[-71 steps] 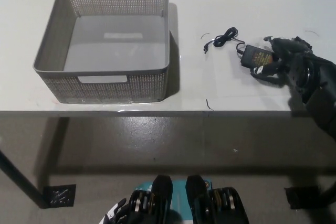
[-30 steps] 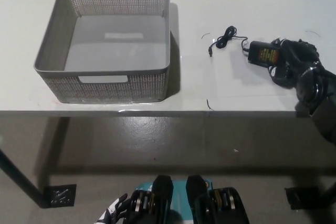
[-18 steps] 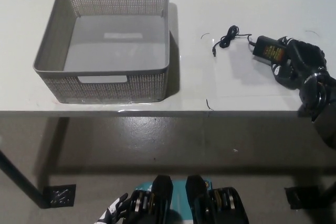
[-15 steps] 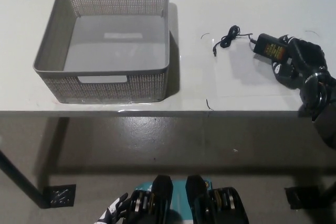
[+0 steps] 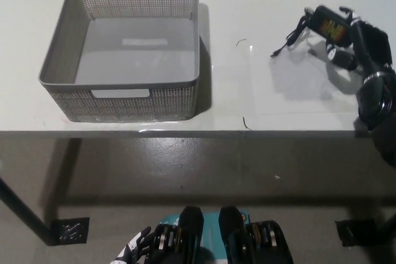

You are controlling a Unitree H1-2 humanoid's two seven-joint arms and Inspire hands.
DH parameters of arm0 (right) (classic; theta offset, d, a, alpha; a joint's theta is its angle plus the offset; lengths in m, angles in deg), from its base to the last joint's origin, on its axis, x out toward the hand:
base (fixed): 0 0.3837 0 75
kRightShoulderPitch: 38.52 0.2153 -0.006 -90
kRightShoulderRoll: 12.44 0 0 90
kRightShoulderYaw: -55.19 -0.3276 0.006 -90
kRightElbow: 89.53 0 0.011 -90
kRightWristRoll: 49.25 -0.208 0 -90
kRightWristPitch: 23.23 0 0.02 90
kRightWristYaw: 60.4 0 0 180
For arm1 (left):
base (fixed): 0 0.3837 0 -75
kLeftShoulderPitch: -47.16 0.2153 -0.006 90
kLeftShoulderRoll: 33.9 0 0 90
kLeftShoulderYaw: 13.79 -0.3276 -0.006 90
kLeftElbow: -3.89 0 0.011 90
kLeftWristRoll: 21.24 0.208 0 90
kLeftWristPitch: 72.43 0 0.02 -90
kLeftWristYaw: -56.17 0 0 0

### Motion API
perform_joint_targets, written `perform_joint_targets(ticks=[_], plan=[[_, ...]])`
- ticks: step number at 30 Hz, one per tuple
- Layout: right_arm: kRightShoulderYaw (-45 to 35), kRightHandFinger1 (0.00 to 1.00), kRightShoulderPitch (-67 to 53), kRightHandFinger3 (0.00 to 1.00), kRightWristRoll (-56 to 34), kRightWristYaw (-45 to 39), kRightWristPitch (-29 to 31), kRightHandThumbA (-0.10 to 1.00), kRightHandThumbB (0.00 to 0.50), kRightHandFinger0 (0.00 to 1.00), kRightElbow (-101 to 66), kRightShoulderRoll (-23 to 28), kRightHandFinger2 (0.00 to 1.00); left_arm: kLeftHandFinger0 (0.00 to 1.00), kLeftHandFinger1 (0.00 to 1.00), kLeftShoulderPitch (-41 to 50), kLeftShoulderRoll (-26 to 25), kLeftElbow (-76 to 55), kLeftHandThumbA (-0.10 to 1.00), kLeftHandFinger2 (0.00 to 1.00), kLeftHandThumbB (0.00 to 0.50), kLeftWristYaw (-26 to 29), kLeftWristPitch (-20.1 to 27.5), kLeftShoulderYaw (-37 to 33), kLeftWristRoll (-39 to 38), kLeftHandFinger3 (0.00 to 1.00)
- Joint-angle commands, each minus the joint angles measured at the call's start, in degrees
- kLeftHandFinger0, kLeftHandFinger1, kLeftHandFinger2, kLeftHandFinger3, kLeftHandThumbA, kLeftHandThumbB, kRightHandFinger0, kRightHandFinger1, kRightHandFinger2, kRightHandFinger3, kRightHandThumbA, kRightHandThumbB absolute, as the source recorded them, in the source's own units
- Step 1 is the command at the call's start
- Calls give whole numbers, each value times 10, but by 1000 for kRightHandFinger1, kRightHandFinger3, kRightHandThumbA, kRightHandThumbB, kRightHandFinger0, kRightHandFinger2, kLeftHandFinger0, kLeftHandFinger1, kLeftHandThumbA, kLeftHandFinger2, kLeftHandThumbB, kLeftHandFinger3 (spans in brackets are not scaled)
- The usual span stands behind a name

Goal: Use the right hand to pick up a black power cord and place it into a container on the left hand side

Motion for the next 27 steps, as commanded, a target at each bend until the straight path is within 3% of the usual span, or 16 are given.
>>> perform_joint_targets(ticks=[1, 4, 11, 17, 18, 19, 21, 23, 25, 27], plan=[[-16, 443, 72, 871, -13, 34, 32, -100, 173, 3, -58, 23, 768, 1000, 1000, -1, -3, -12, 984, 1000, 401, 2, 23, -2, 7, 1000], [-20, 431, 83, 848, -14, 25, 16, -100, 179, 0, -79, 20, 784, 1000, 1000, 0, -2, -12, 988, 1000, 408, 3, 23, -1, 9, 1000], [-25, 412, 101, 795, -9, 24, 7, -100, 178, 0, -140, -4, 717, 1000, 1000, 2, -4, -10, 986, 1000, 410, 1, 23, -2, 7, 1000], [-18, 461, 111, 869, -6, -12, -42, -100, 172, 17, -200, -44, 762, 1000, 1000, 4, -4, -10, 993, 1000, 407, 4, 23, -2, 14, 1000], [-16, 438, 114, 910, -6, -14, -39, -100, 198, 8, -203, -51, 779, 1000, 1000, 4, -4, -10, 994, 1000, 400, 6, 23, -2, 17, 1000], [-15, 397, 116, 883, -5, -22, -46, -100, 231, 2, -211, -60, 734, 1000, 1000, 6, -4, -10, 995, 1000, 400, 8, 23, -3, 18, 1000], [-12, 348, 123, 391, -3, -24, -52, -100, 248, 0, -223, -82, 684, 1000, 1000, 6, -4, -8, 998, 1000, 399, 8, 23, -4, 21, 1000], [-6, 325, 129, 466, 6, -11, -38, -100, 234, 0, -216, -94, 661, 1000, 1000, 5, -4, -8, 996, 1000, 397, 6, 23, -4, 19, 1000], [-3, 325, 137, 607, 6, -4, -38, -100, 205, 0, -217, -123, 687, 1000, 1000, 3, -5, -6, 998, 1000, 391, 10, 23, -4, 26, 1000], [-3, 321, 141, 653, 2, -6, -43, -100, 211, 0, -218, -141, 694, 1000, 1000, 1, -5, -4, 992, 1000, 387, 11, 23, -5, 27, 1000]])
